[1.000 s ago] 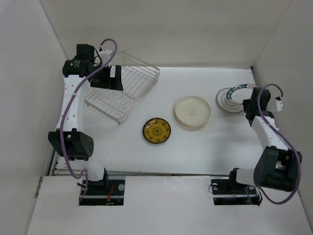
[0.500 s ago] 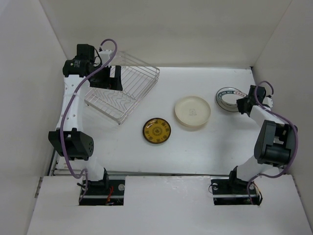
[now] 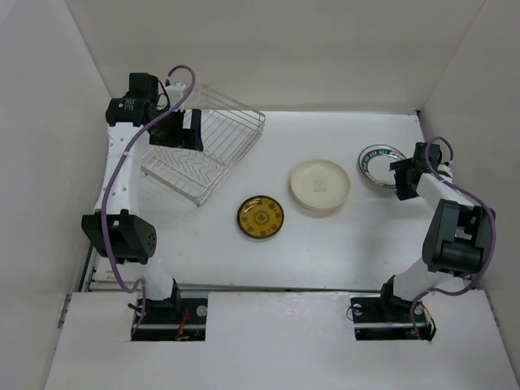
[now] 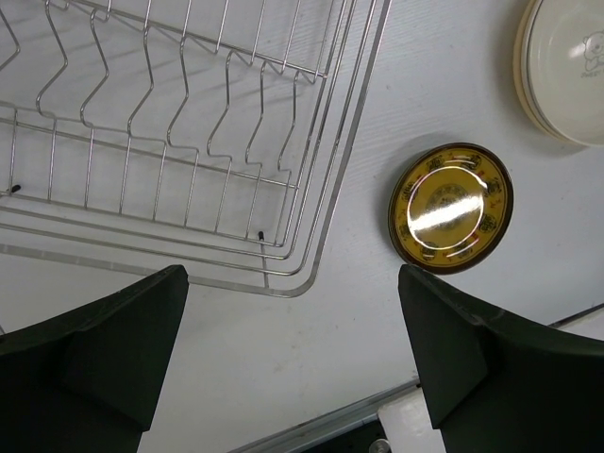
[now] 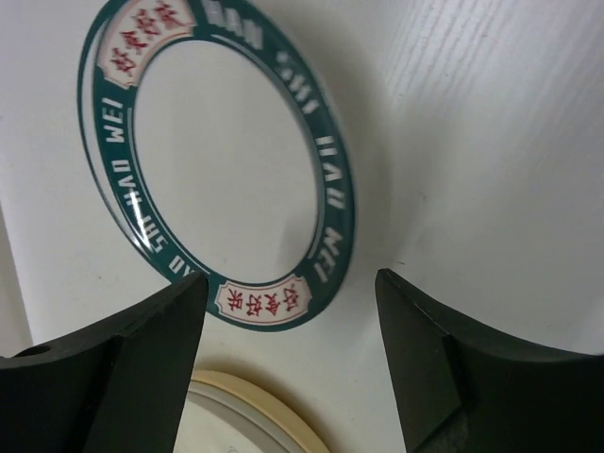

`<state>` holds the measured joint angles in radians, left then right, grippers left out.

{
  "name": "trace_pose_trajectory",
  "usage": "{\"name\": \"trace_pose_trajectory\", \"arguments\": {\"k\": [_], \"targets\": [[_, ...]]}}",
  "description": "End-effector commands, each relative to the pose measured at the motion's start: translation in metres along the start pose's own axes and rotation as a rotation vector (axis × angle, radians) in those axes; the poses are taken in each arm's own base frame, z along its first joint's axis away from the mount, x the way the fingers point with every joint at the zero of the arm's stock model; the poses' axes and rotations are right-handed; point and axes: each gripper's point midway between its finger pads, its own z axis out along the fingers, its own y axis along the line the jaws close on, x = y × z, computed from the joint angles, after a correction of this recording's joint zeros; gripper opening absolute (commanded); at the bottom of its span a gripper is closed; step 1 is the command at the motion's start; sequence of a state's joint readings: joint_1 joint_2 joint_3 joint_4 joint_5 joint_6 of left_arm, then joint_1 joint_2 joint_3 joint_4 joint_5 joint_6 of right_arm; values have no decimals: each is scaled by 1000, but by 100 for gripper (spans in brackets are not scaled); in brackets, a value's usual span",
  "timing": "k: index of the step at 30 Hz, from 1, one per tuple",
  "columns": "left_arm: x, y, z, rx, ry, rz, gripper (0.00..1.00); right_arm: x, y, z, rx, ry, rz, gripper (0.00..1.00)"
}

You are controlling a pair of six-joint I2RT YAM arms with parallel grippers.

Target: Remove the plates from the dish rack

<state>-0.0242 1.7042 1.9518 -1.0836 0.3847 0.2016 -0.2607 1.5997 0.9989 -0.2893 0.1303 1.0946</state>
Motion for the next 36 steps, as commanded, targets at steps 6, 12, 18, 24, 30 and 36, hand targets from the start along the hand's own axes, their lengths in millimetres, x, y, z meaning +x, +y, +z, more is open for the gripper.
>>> {"name": "trace_pose_trajectory", "arguments": {"k": [6, 12, 18, 24, 30, 36], "targets": [[-5, -1, -7, 2, -10, 16, 92, -14, 3, 2, 36, -35, -75, 78], [-2, 1, -8, -16, -7, 16, 92, -17, 8, 21, 40, -24, -126, 76], [-1, 4, -16, -46, -13, 19, 92, -8, 15, 34, 39, 44, -153, 76], [-1, 4, -29, -72, -38, 46, 92, -11, 14, 7, 9, 26, -158, 76], [-4, 19, -33, -166, -60, 54, 92, -29, 22, -69, -140, -79, -161, 76], [0, 24, -27, -188, -47, 28, 92, -44, 5, -163, -212, -188, -170, 79]]}}
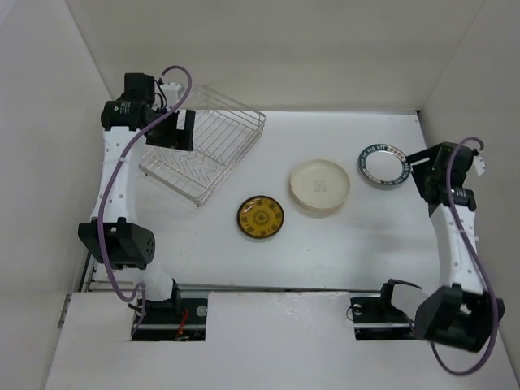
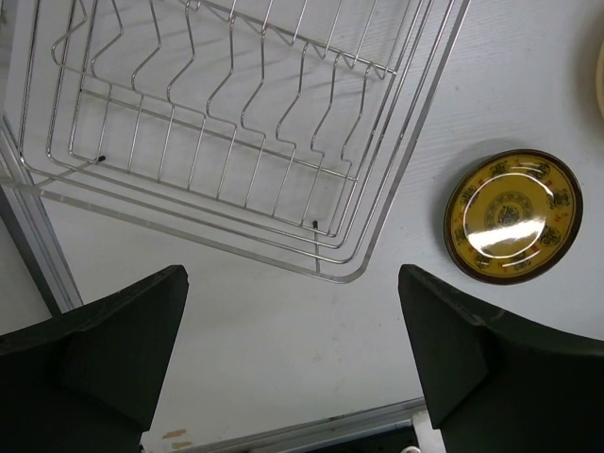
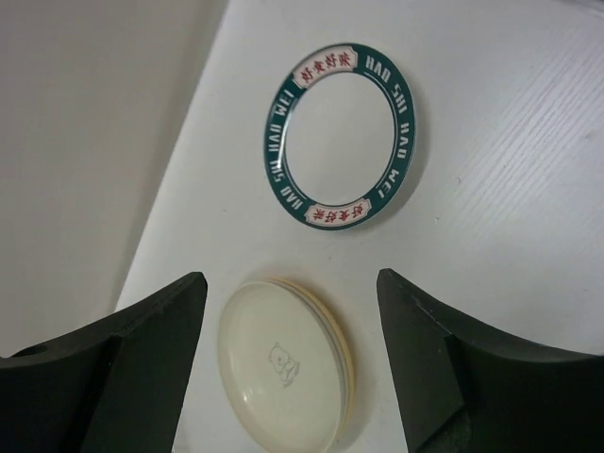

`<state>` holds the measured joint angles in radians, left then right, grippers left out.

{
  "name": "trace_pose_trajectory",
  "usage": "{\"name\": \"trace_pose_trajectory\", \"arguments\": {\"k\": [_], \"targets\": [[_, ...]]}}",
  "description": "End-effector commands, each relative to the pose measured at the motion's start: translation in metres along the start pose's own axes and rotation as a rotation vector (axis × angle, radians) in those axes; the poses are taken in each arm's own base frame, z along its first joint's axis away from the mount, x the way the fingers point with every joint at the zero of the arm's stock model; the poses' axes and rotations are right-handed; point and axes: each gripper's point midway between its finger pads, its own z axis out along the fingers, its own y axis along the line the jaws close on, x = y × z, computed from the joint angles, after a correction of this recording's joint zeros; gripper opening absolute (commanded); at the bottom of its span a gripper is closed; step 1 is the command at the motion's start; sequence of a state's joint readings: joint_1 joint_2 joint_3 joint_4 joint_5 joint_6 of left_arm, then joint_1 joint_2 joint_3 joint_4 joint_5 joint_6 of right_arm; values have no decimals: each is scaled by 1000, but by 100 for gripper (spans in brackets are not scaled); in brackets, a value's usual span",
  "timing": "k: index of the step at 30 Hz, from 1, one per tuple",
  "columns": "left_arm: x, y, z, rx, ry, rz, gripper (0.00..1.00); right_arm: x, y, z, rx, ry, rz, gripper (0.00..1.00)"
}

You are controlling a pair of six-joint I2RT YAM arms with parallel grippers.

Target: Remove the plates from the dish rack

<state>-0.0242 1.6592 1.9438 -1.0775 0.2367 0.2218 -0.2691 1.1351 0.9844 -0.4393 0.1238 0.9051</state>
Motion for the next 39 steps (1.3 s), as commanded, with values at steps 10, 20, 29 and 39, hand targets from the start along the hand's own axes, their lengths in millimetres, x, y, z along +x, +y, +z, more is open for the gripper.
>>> {"name": "trace_pose_trajectory", "arguments": {"k": [10, 20, 29, 39], "targets": [[3, 3, -7, -36, -29, -25, 92, 40, -34, -154, -200, 72, -37, 84], [31, -2, 5, -18, 34, -78, 92, 62, -49, -209, -334, 80, -9, 93], [29, -7, 0, -2, 3, -82, 92, 63, -59, -220, -308, 72, -17, 94], [31, -7, -1, -2, 3, -82, 92, 56, -60, -226, -294, 36, -15, 100]]}}
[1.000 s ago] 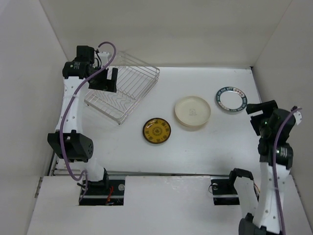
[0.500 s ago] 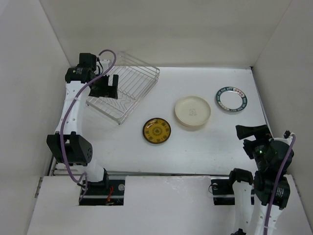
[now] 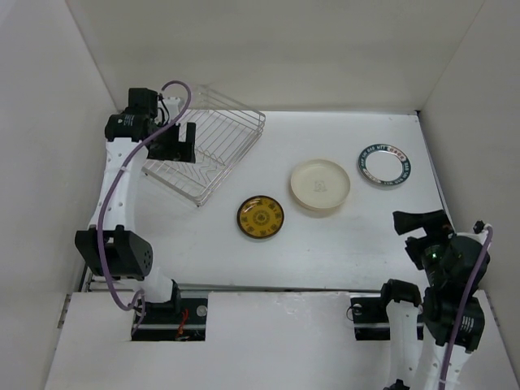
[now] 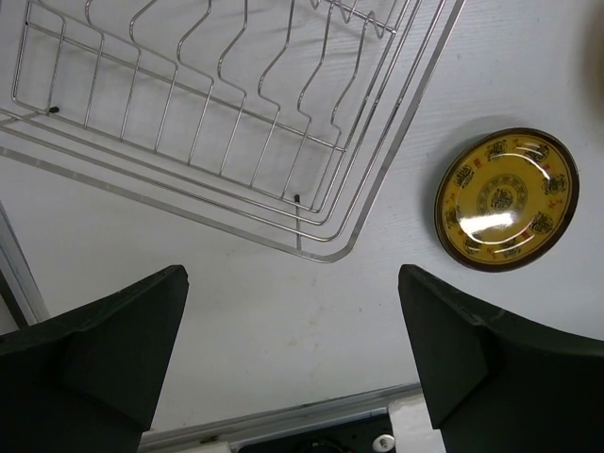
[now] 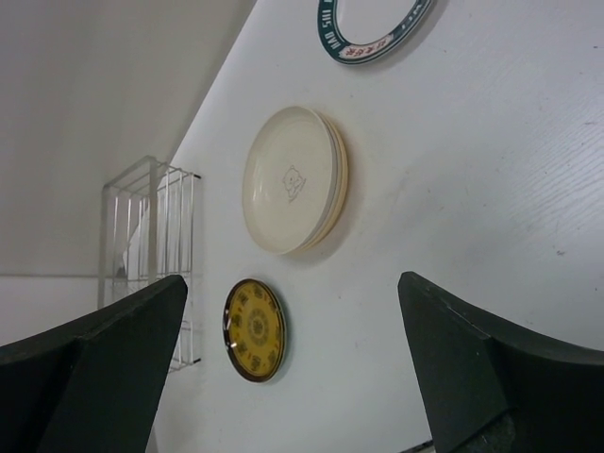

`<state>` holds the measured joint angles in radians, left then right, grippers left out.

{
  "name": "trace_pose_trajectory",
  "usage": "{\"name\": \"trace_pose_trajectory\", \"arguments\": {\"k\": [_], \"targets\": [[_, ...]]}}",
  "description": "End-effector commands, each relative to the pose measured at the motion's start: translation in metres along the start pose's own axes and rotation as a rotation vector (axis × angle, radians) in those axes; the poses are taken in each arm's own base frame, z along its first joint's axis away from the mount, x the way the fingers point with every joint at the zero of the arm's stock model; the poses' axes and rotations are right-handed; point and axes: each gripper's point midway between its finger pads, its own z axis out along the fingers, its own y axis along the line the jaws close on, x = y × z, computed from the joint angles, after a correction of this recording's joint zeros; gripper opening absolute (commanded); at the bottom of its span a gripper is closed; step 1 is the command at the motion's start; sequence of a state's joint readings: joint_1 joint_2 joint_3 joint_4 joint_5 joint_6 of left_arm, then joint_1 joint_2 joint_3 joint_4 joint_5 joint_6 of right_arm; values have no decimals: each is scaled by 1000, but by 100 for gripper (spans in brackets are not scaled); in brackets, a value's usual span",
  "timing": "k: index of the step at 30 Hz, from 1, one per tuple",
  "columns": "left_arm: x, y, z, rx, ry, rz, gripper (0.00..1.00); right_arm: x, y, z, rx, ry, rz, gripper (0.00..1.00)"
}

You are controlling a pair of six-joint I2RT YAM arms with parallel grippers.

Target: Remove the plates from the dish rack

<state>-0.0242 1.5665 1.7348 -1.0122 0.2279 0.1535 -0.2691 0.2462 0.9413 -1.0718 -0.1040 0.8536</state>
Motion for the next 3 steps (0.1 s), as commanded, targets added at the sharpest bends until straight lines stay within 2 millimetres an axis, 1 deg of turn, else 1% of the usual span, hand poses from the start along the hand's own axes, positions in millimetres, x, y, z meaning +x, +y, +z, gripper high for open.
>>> {"name": "trace_pose_trajectory", "arguments": {"k": [1, 3], "targets": [[-5, -3, -12, 3, -48, -4, 92, -4, -1, -8, 22, -24, 42, 100], [-5, -3, -12, 3, -48, -4, 92, -4, -4, -11, 38, -27, 43, 100]]}}
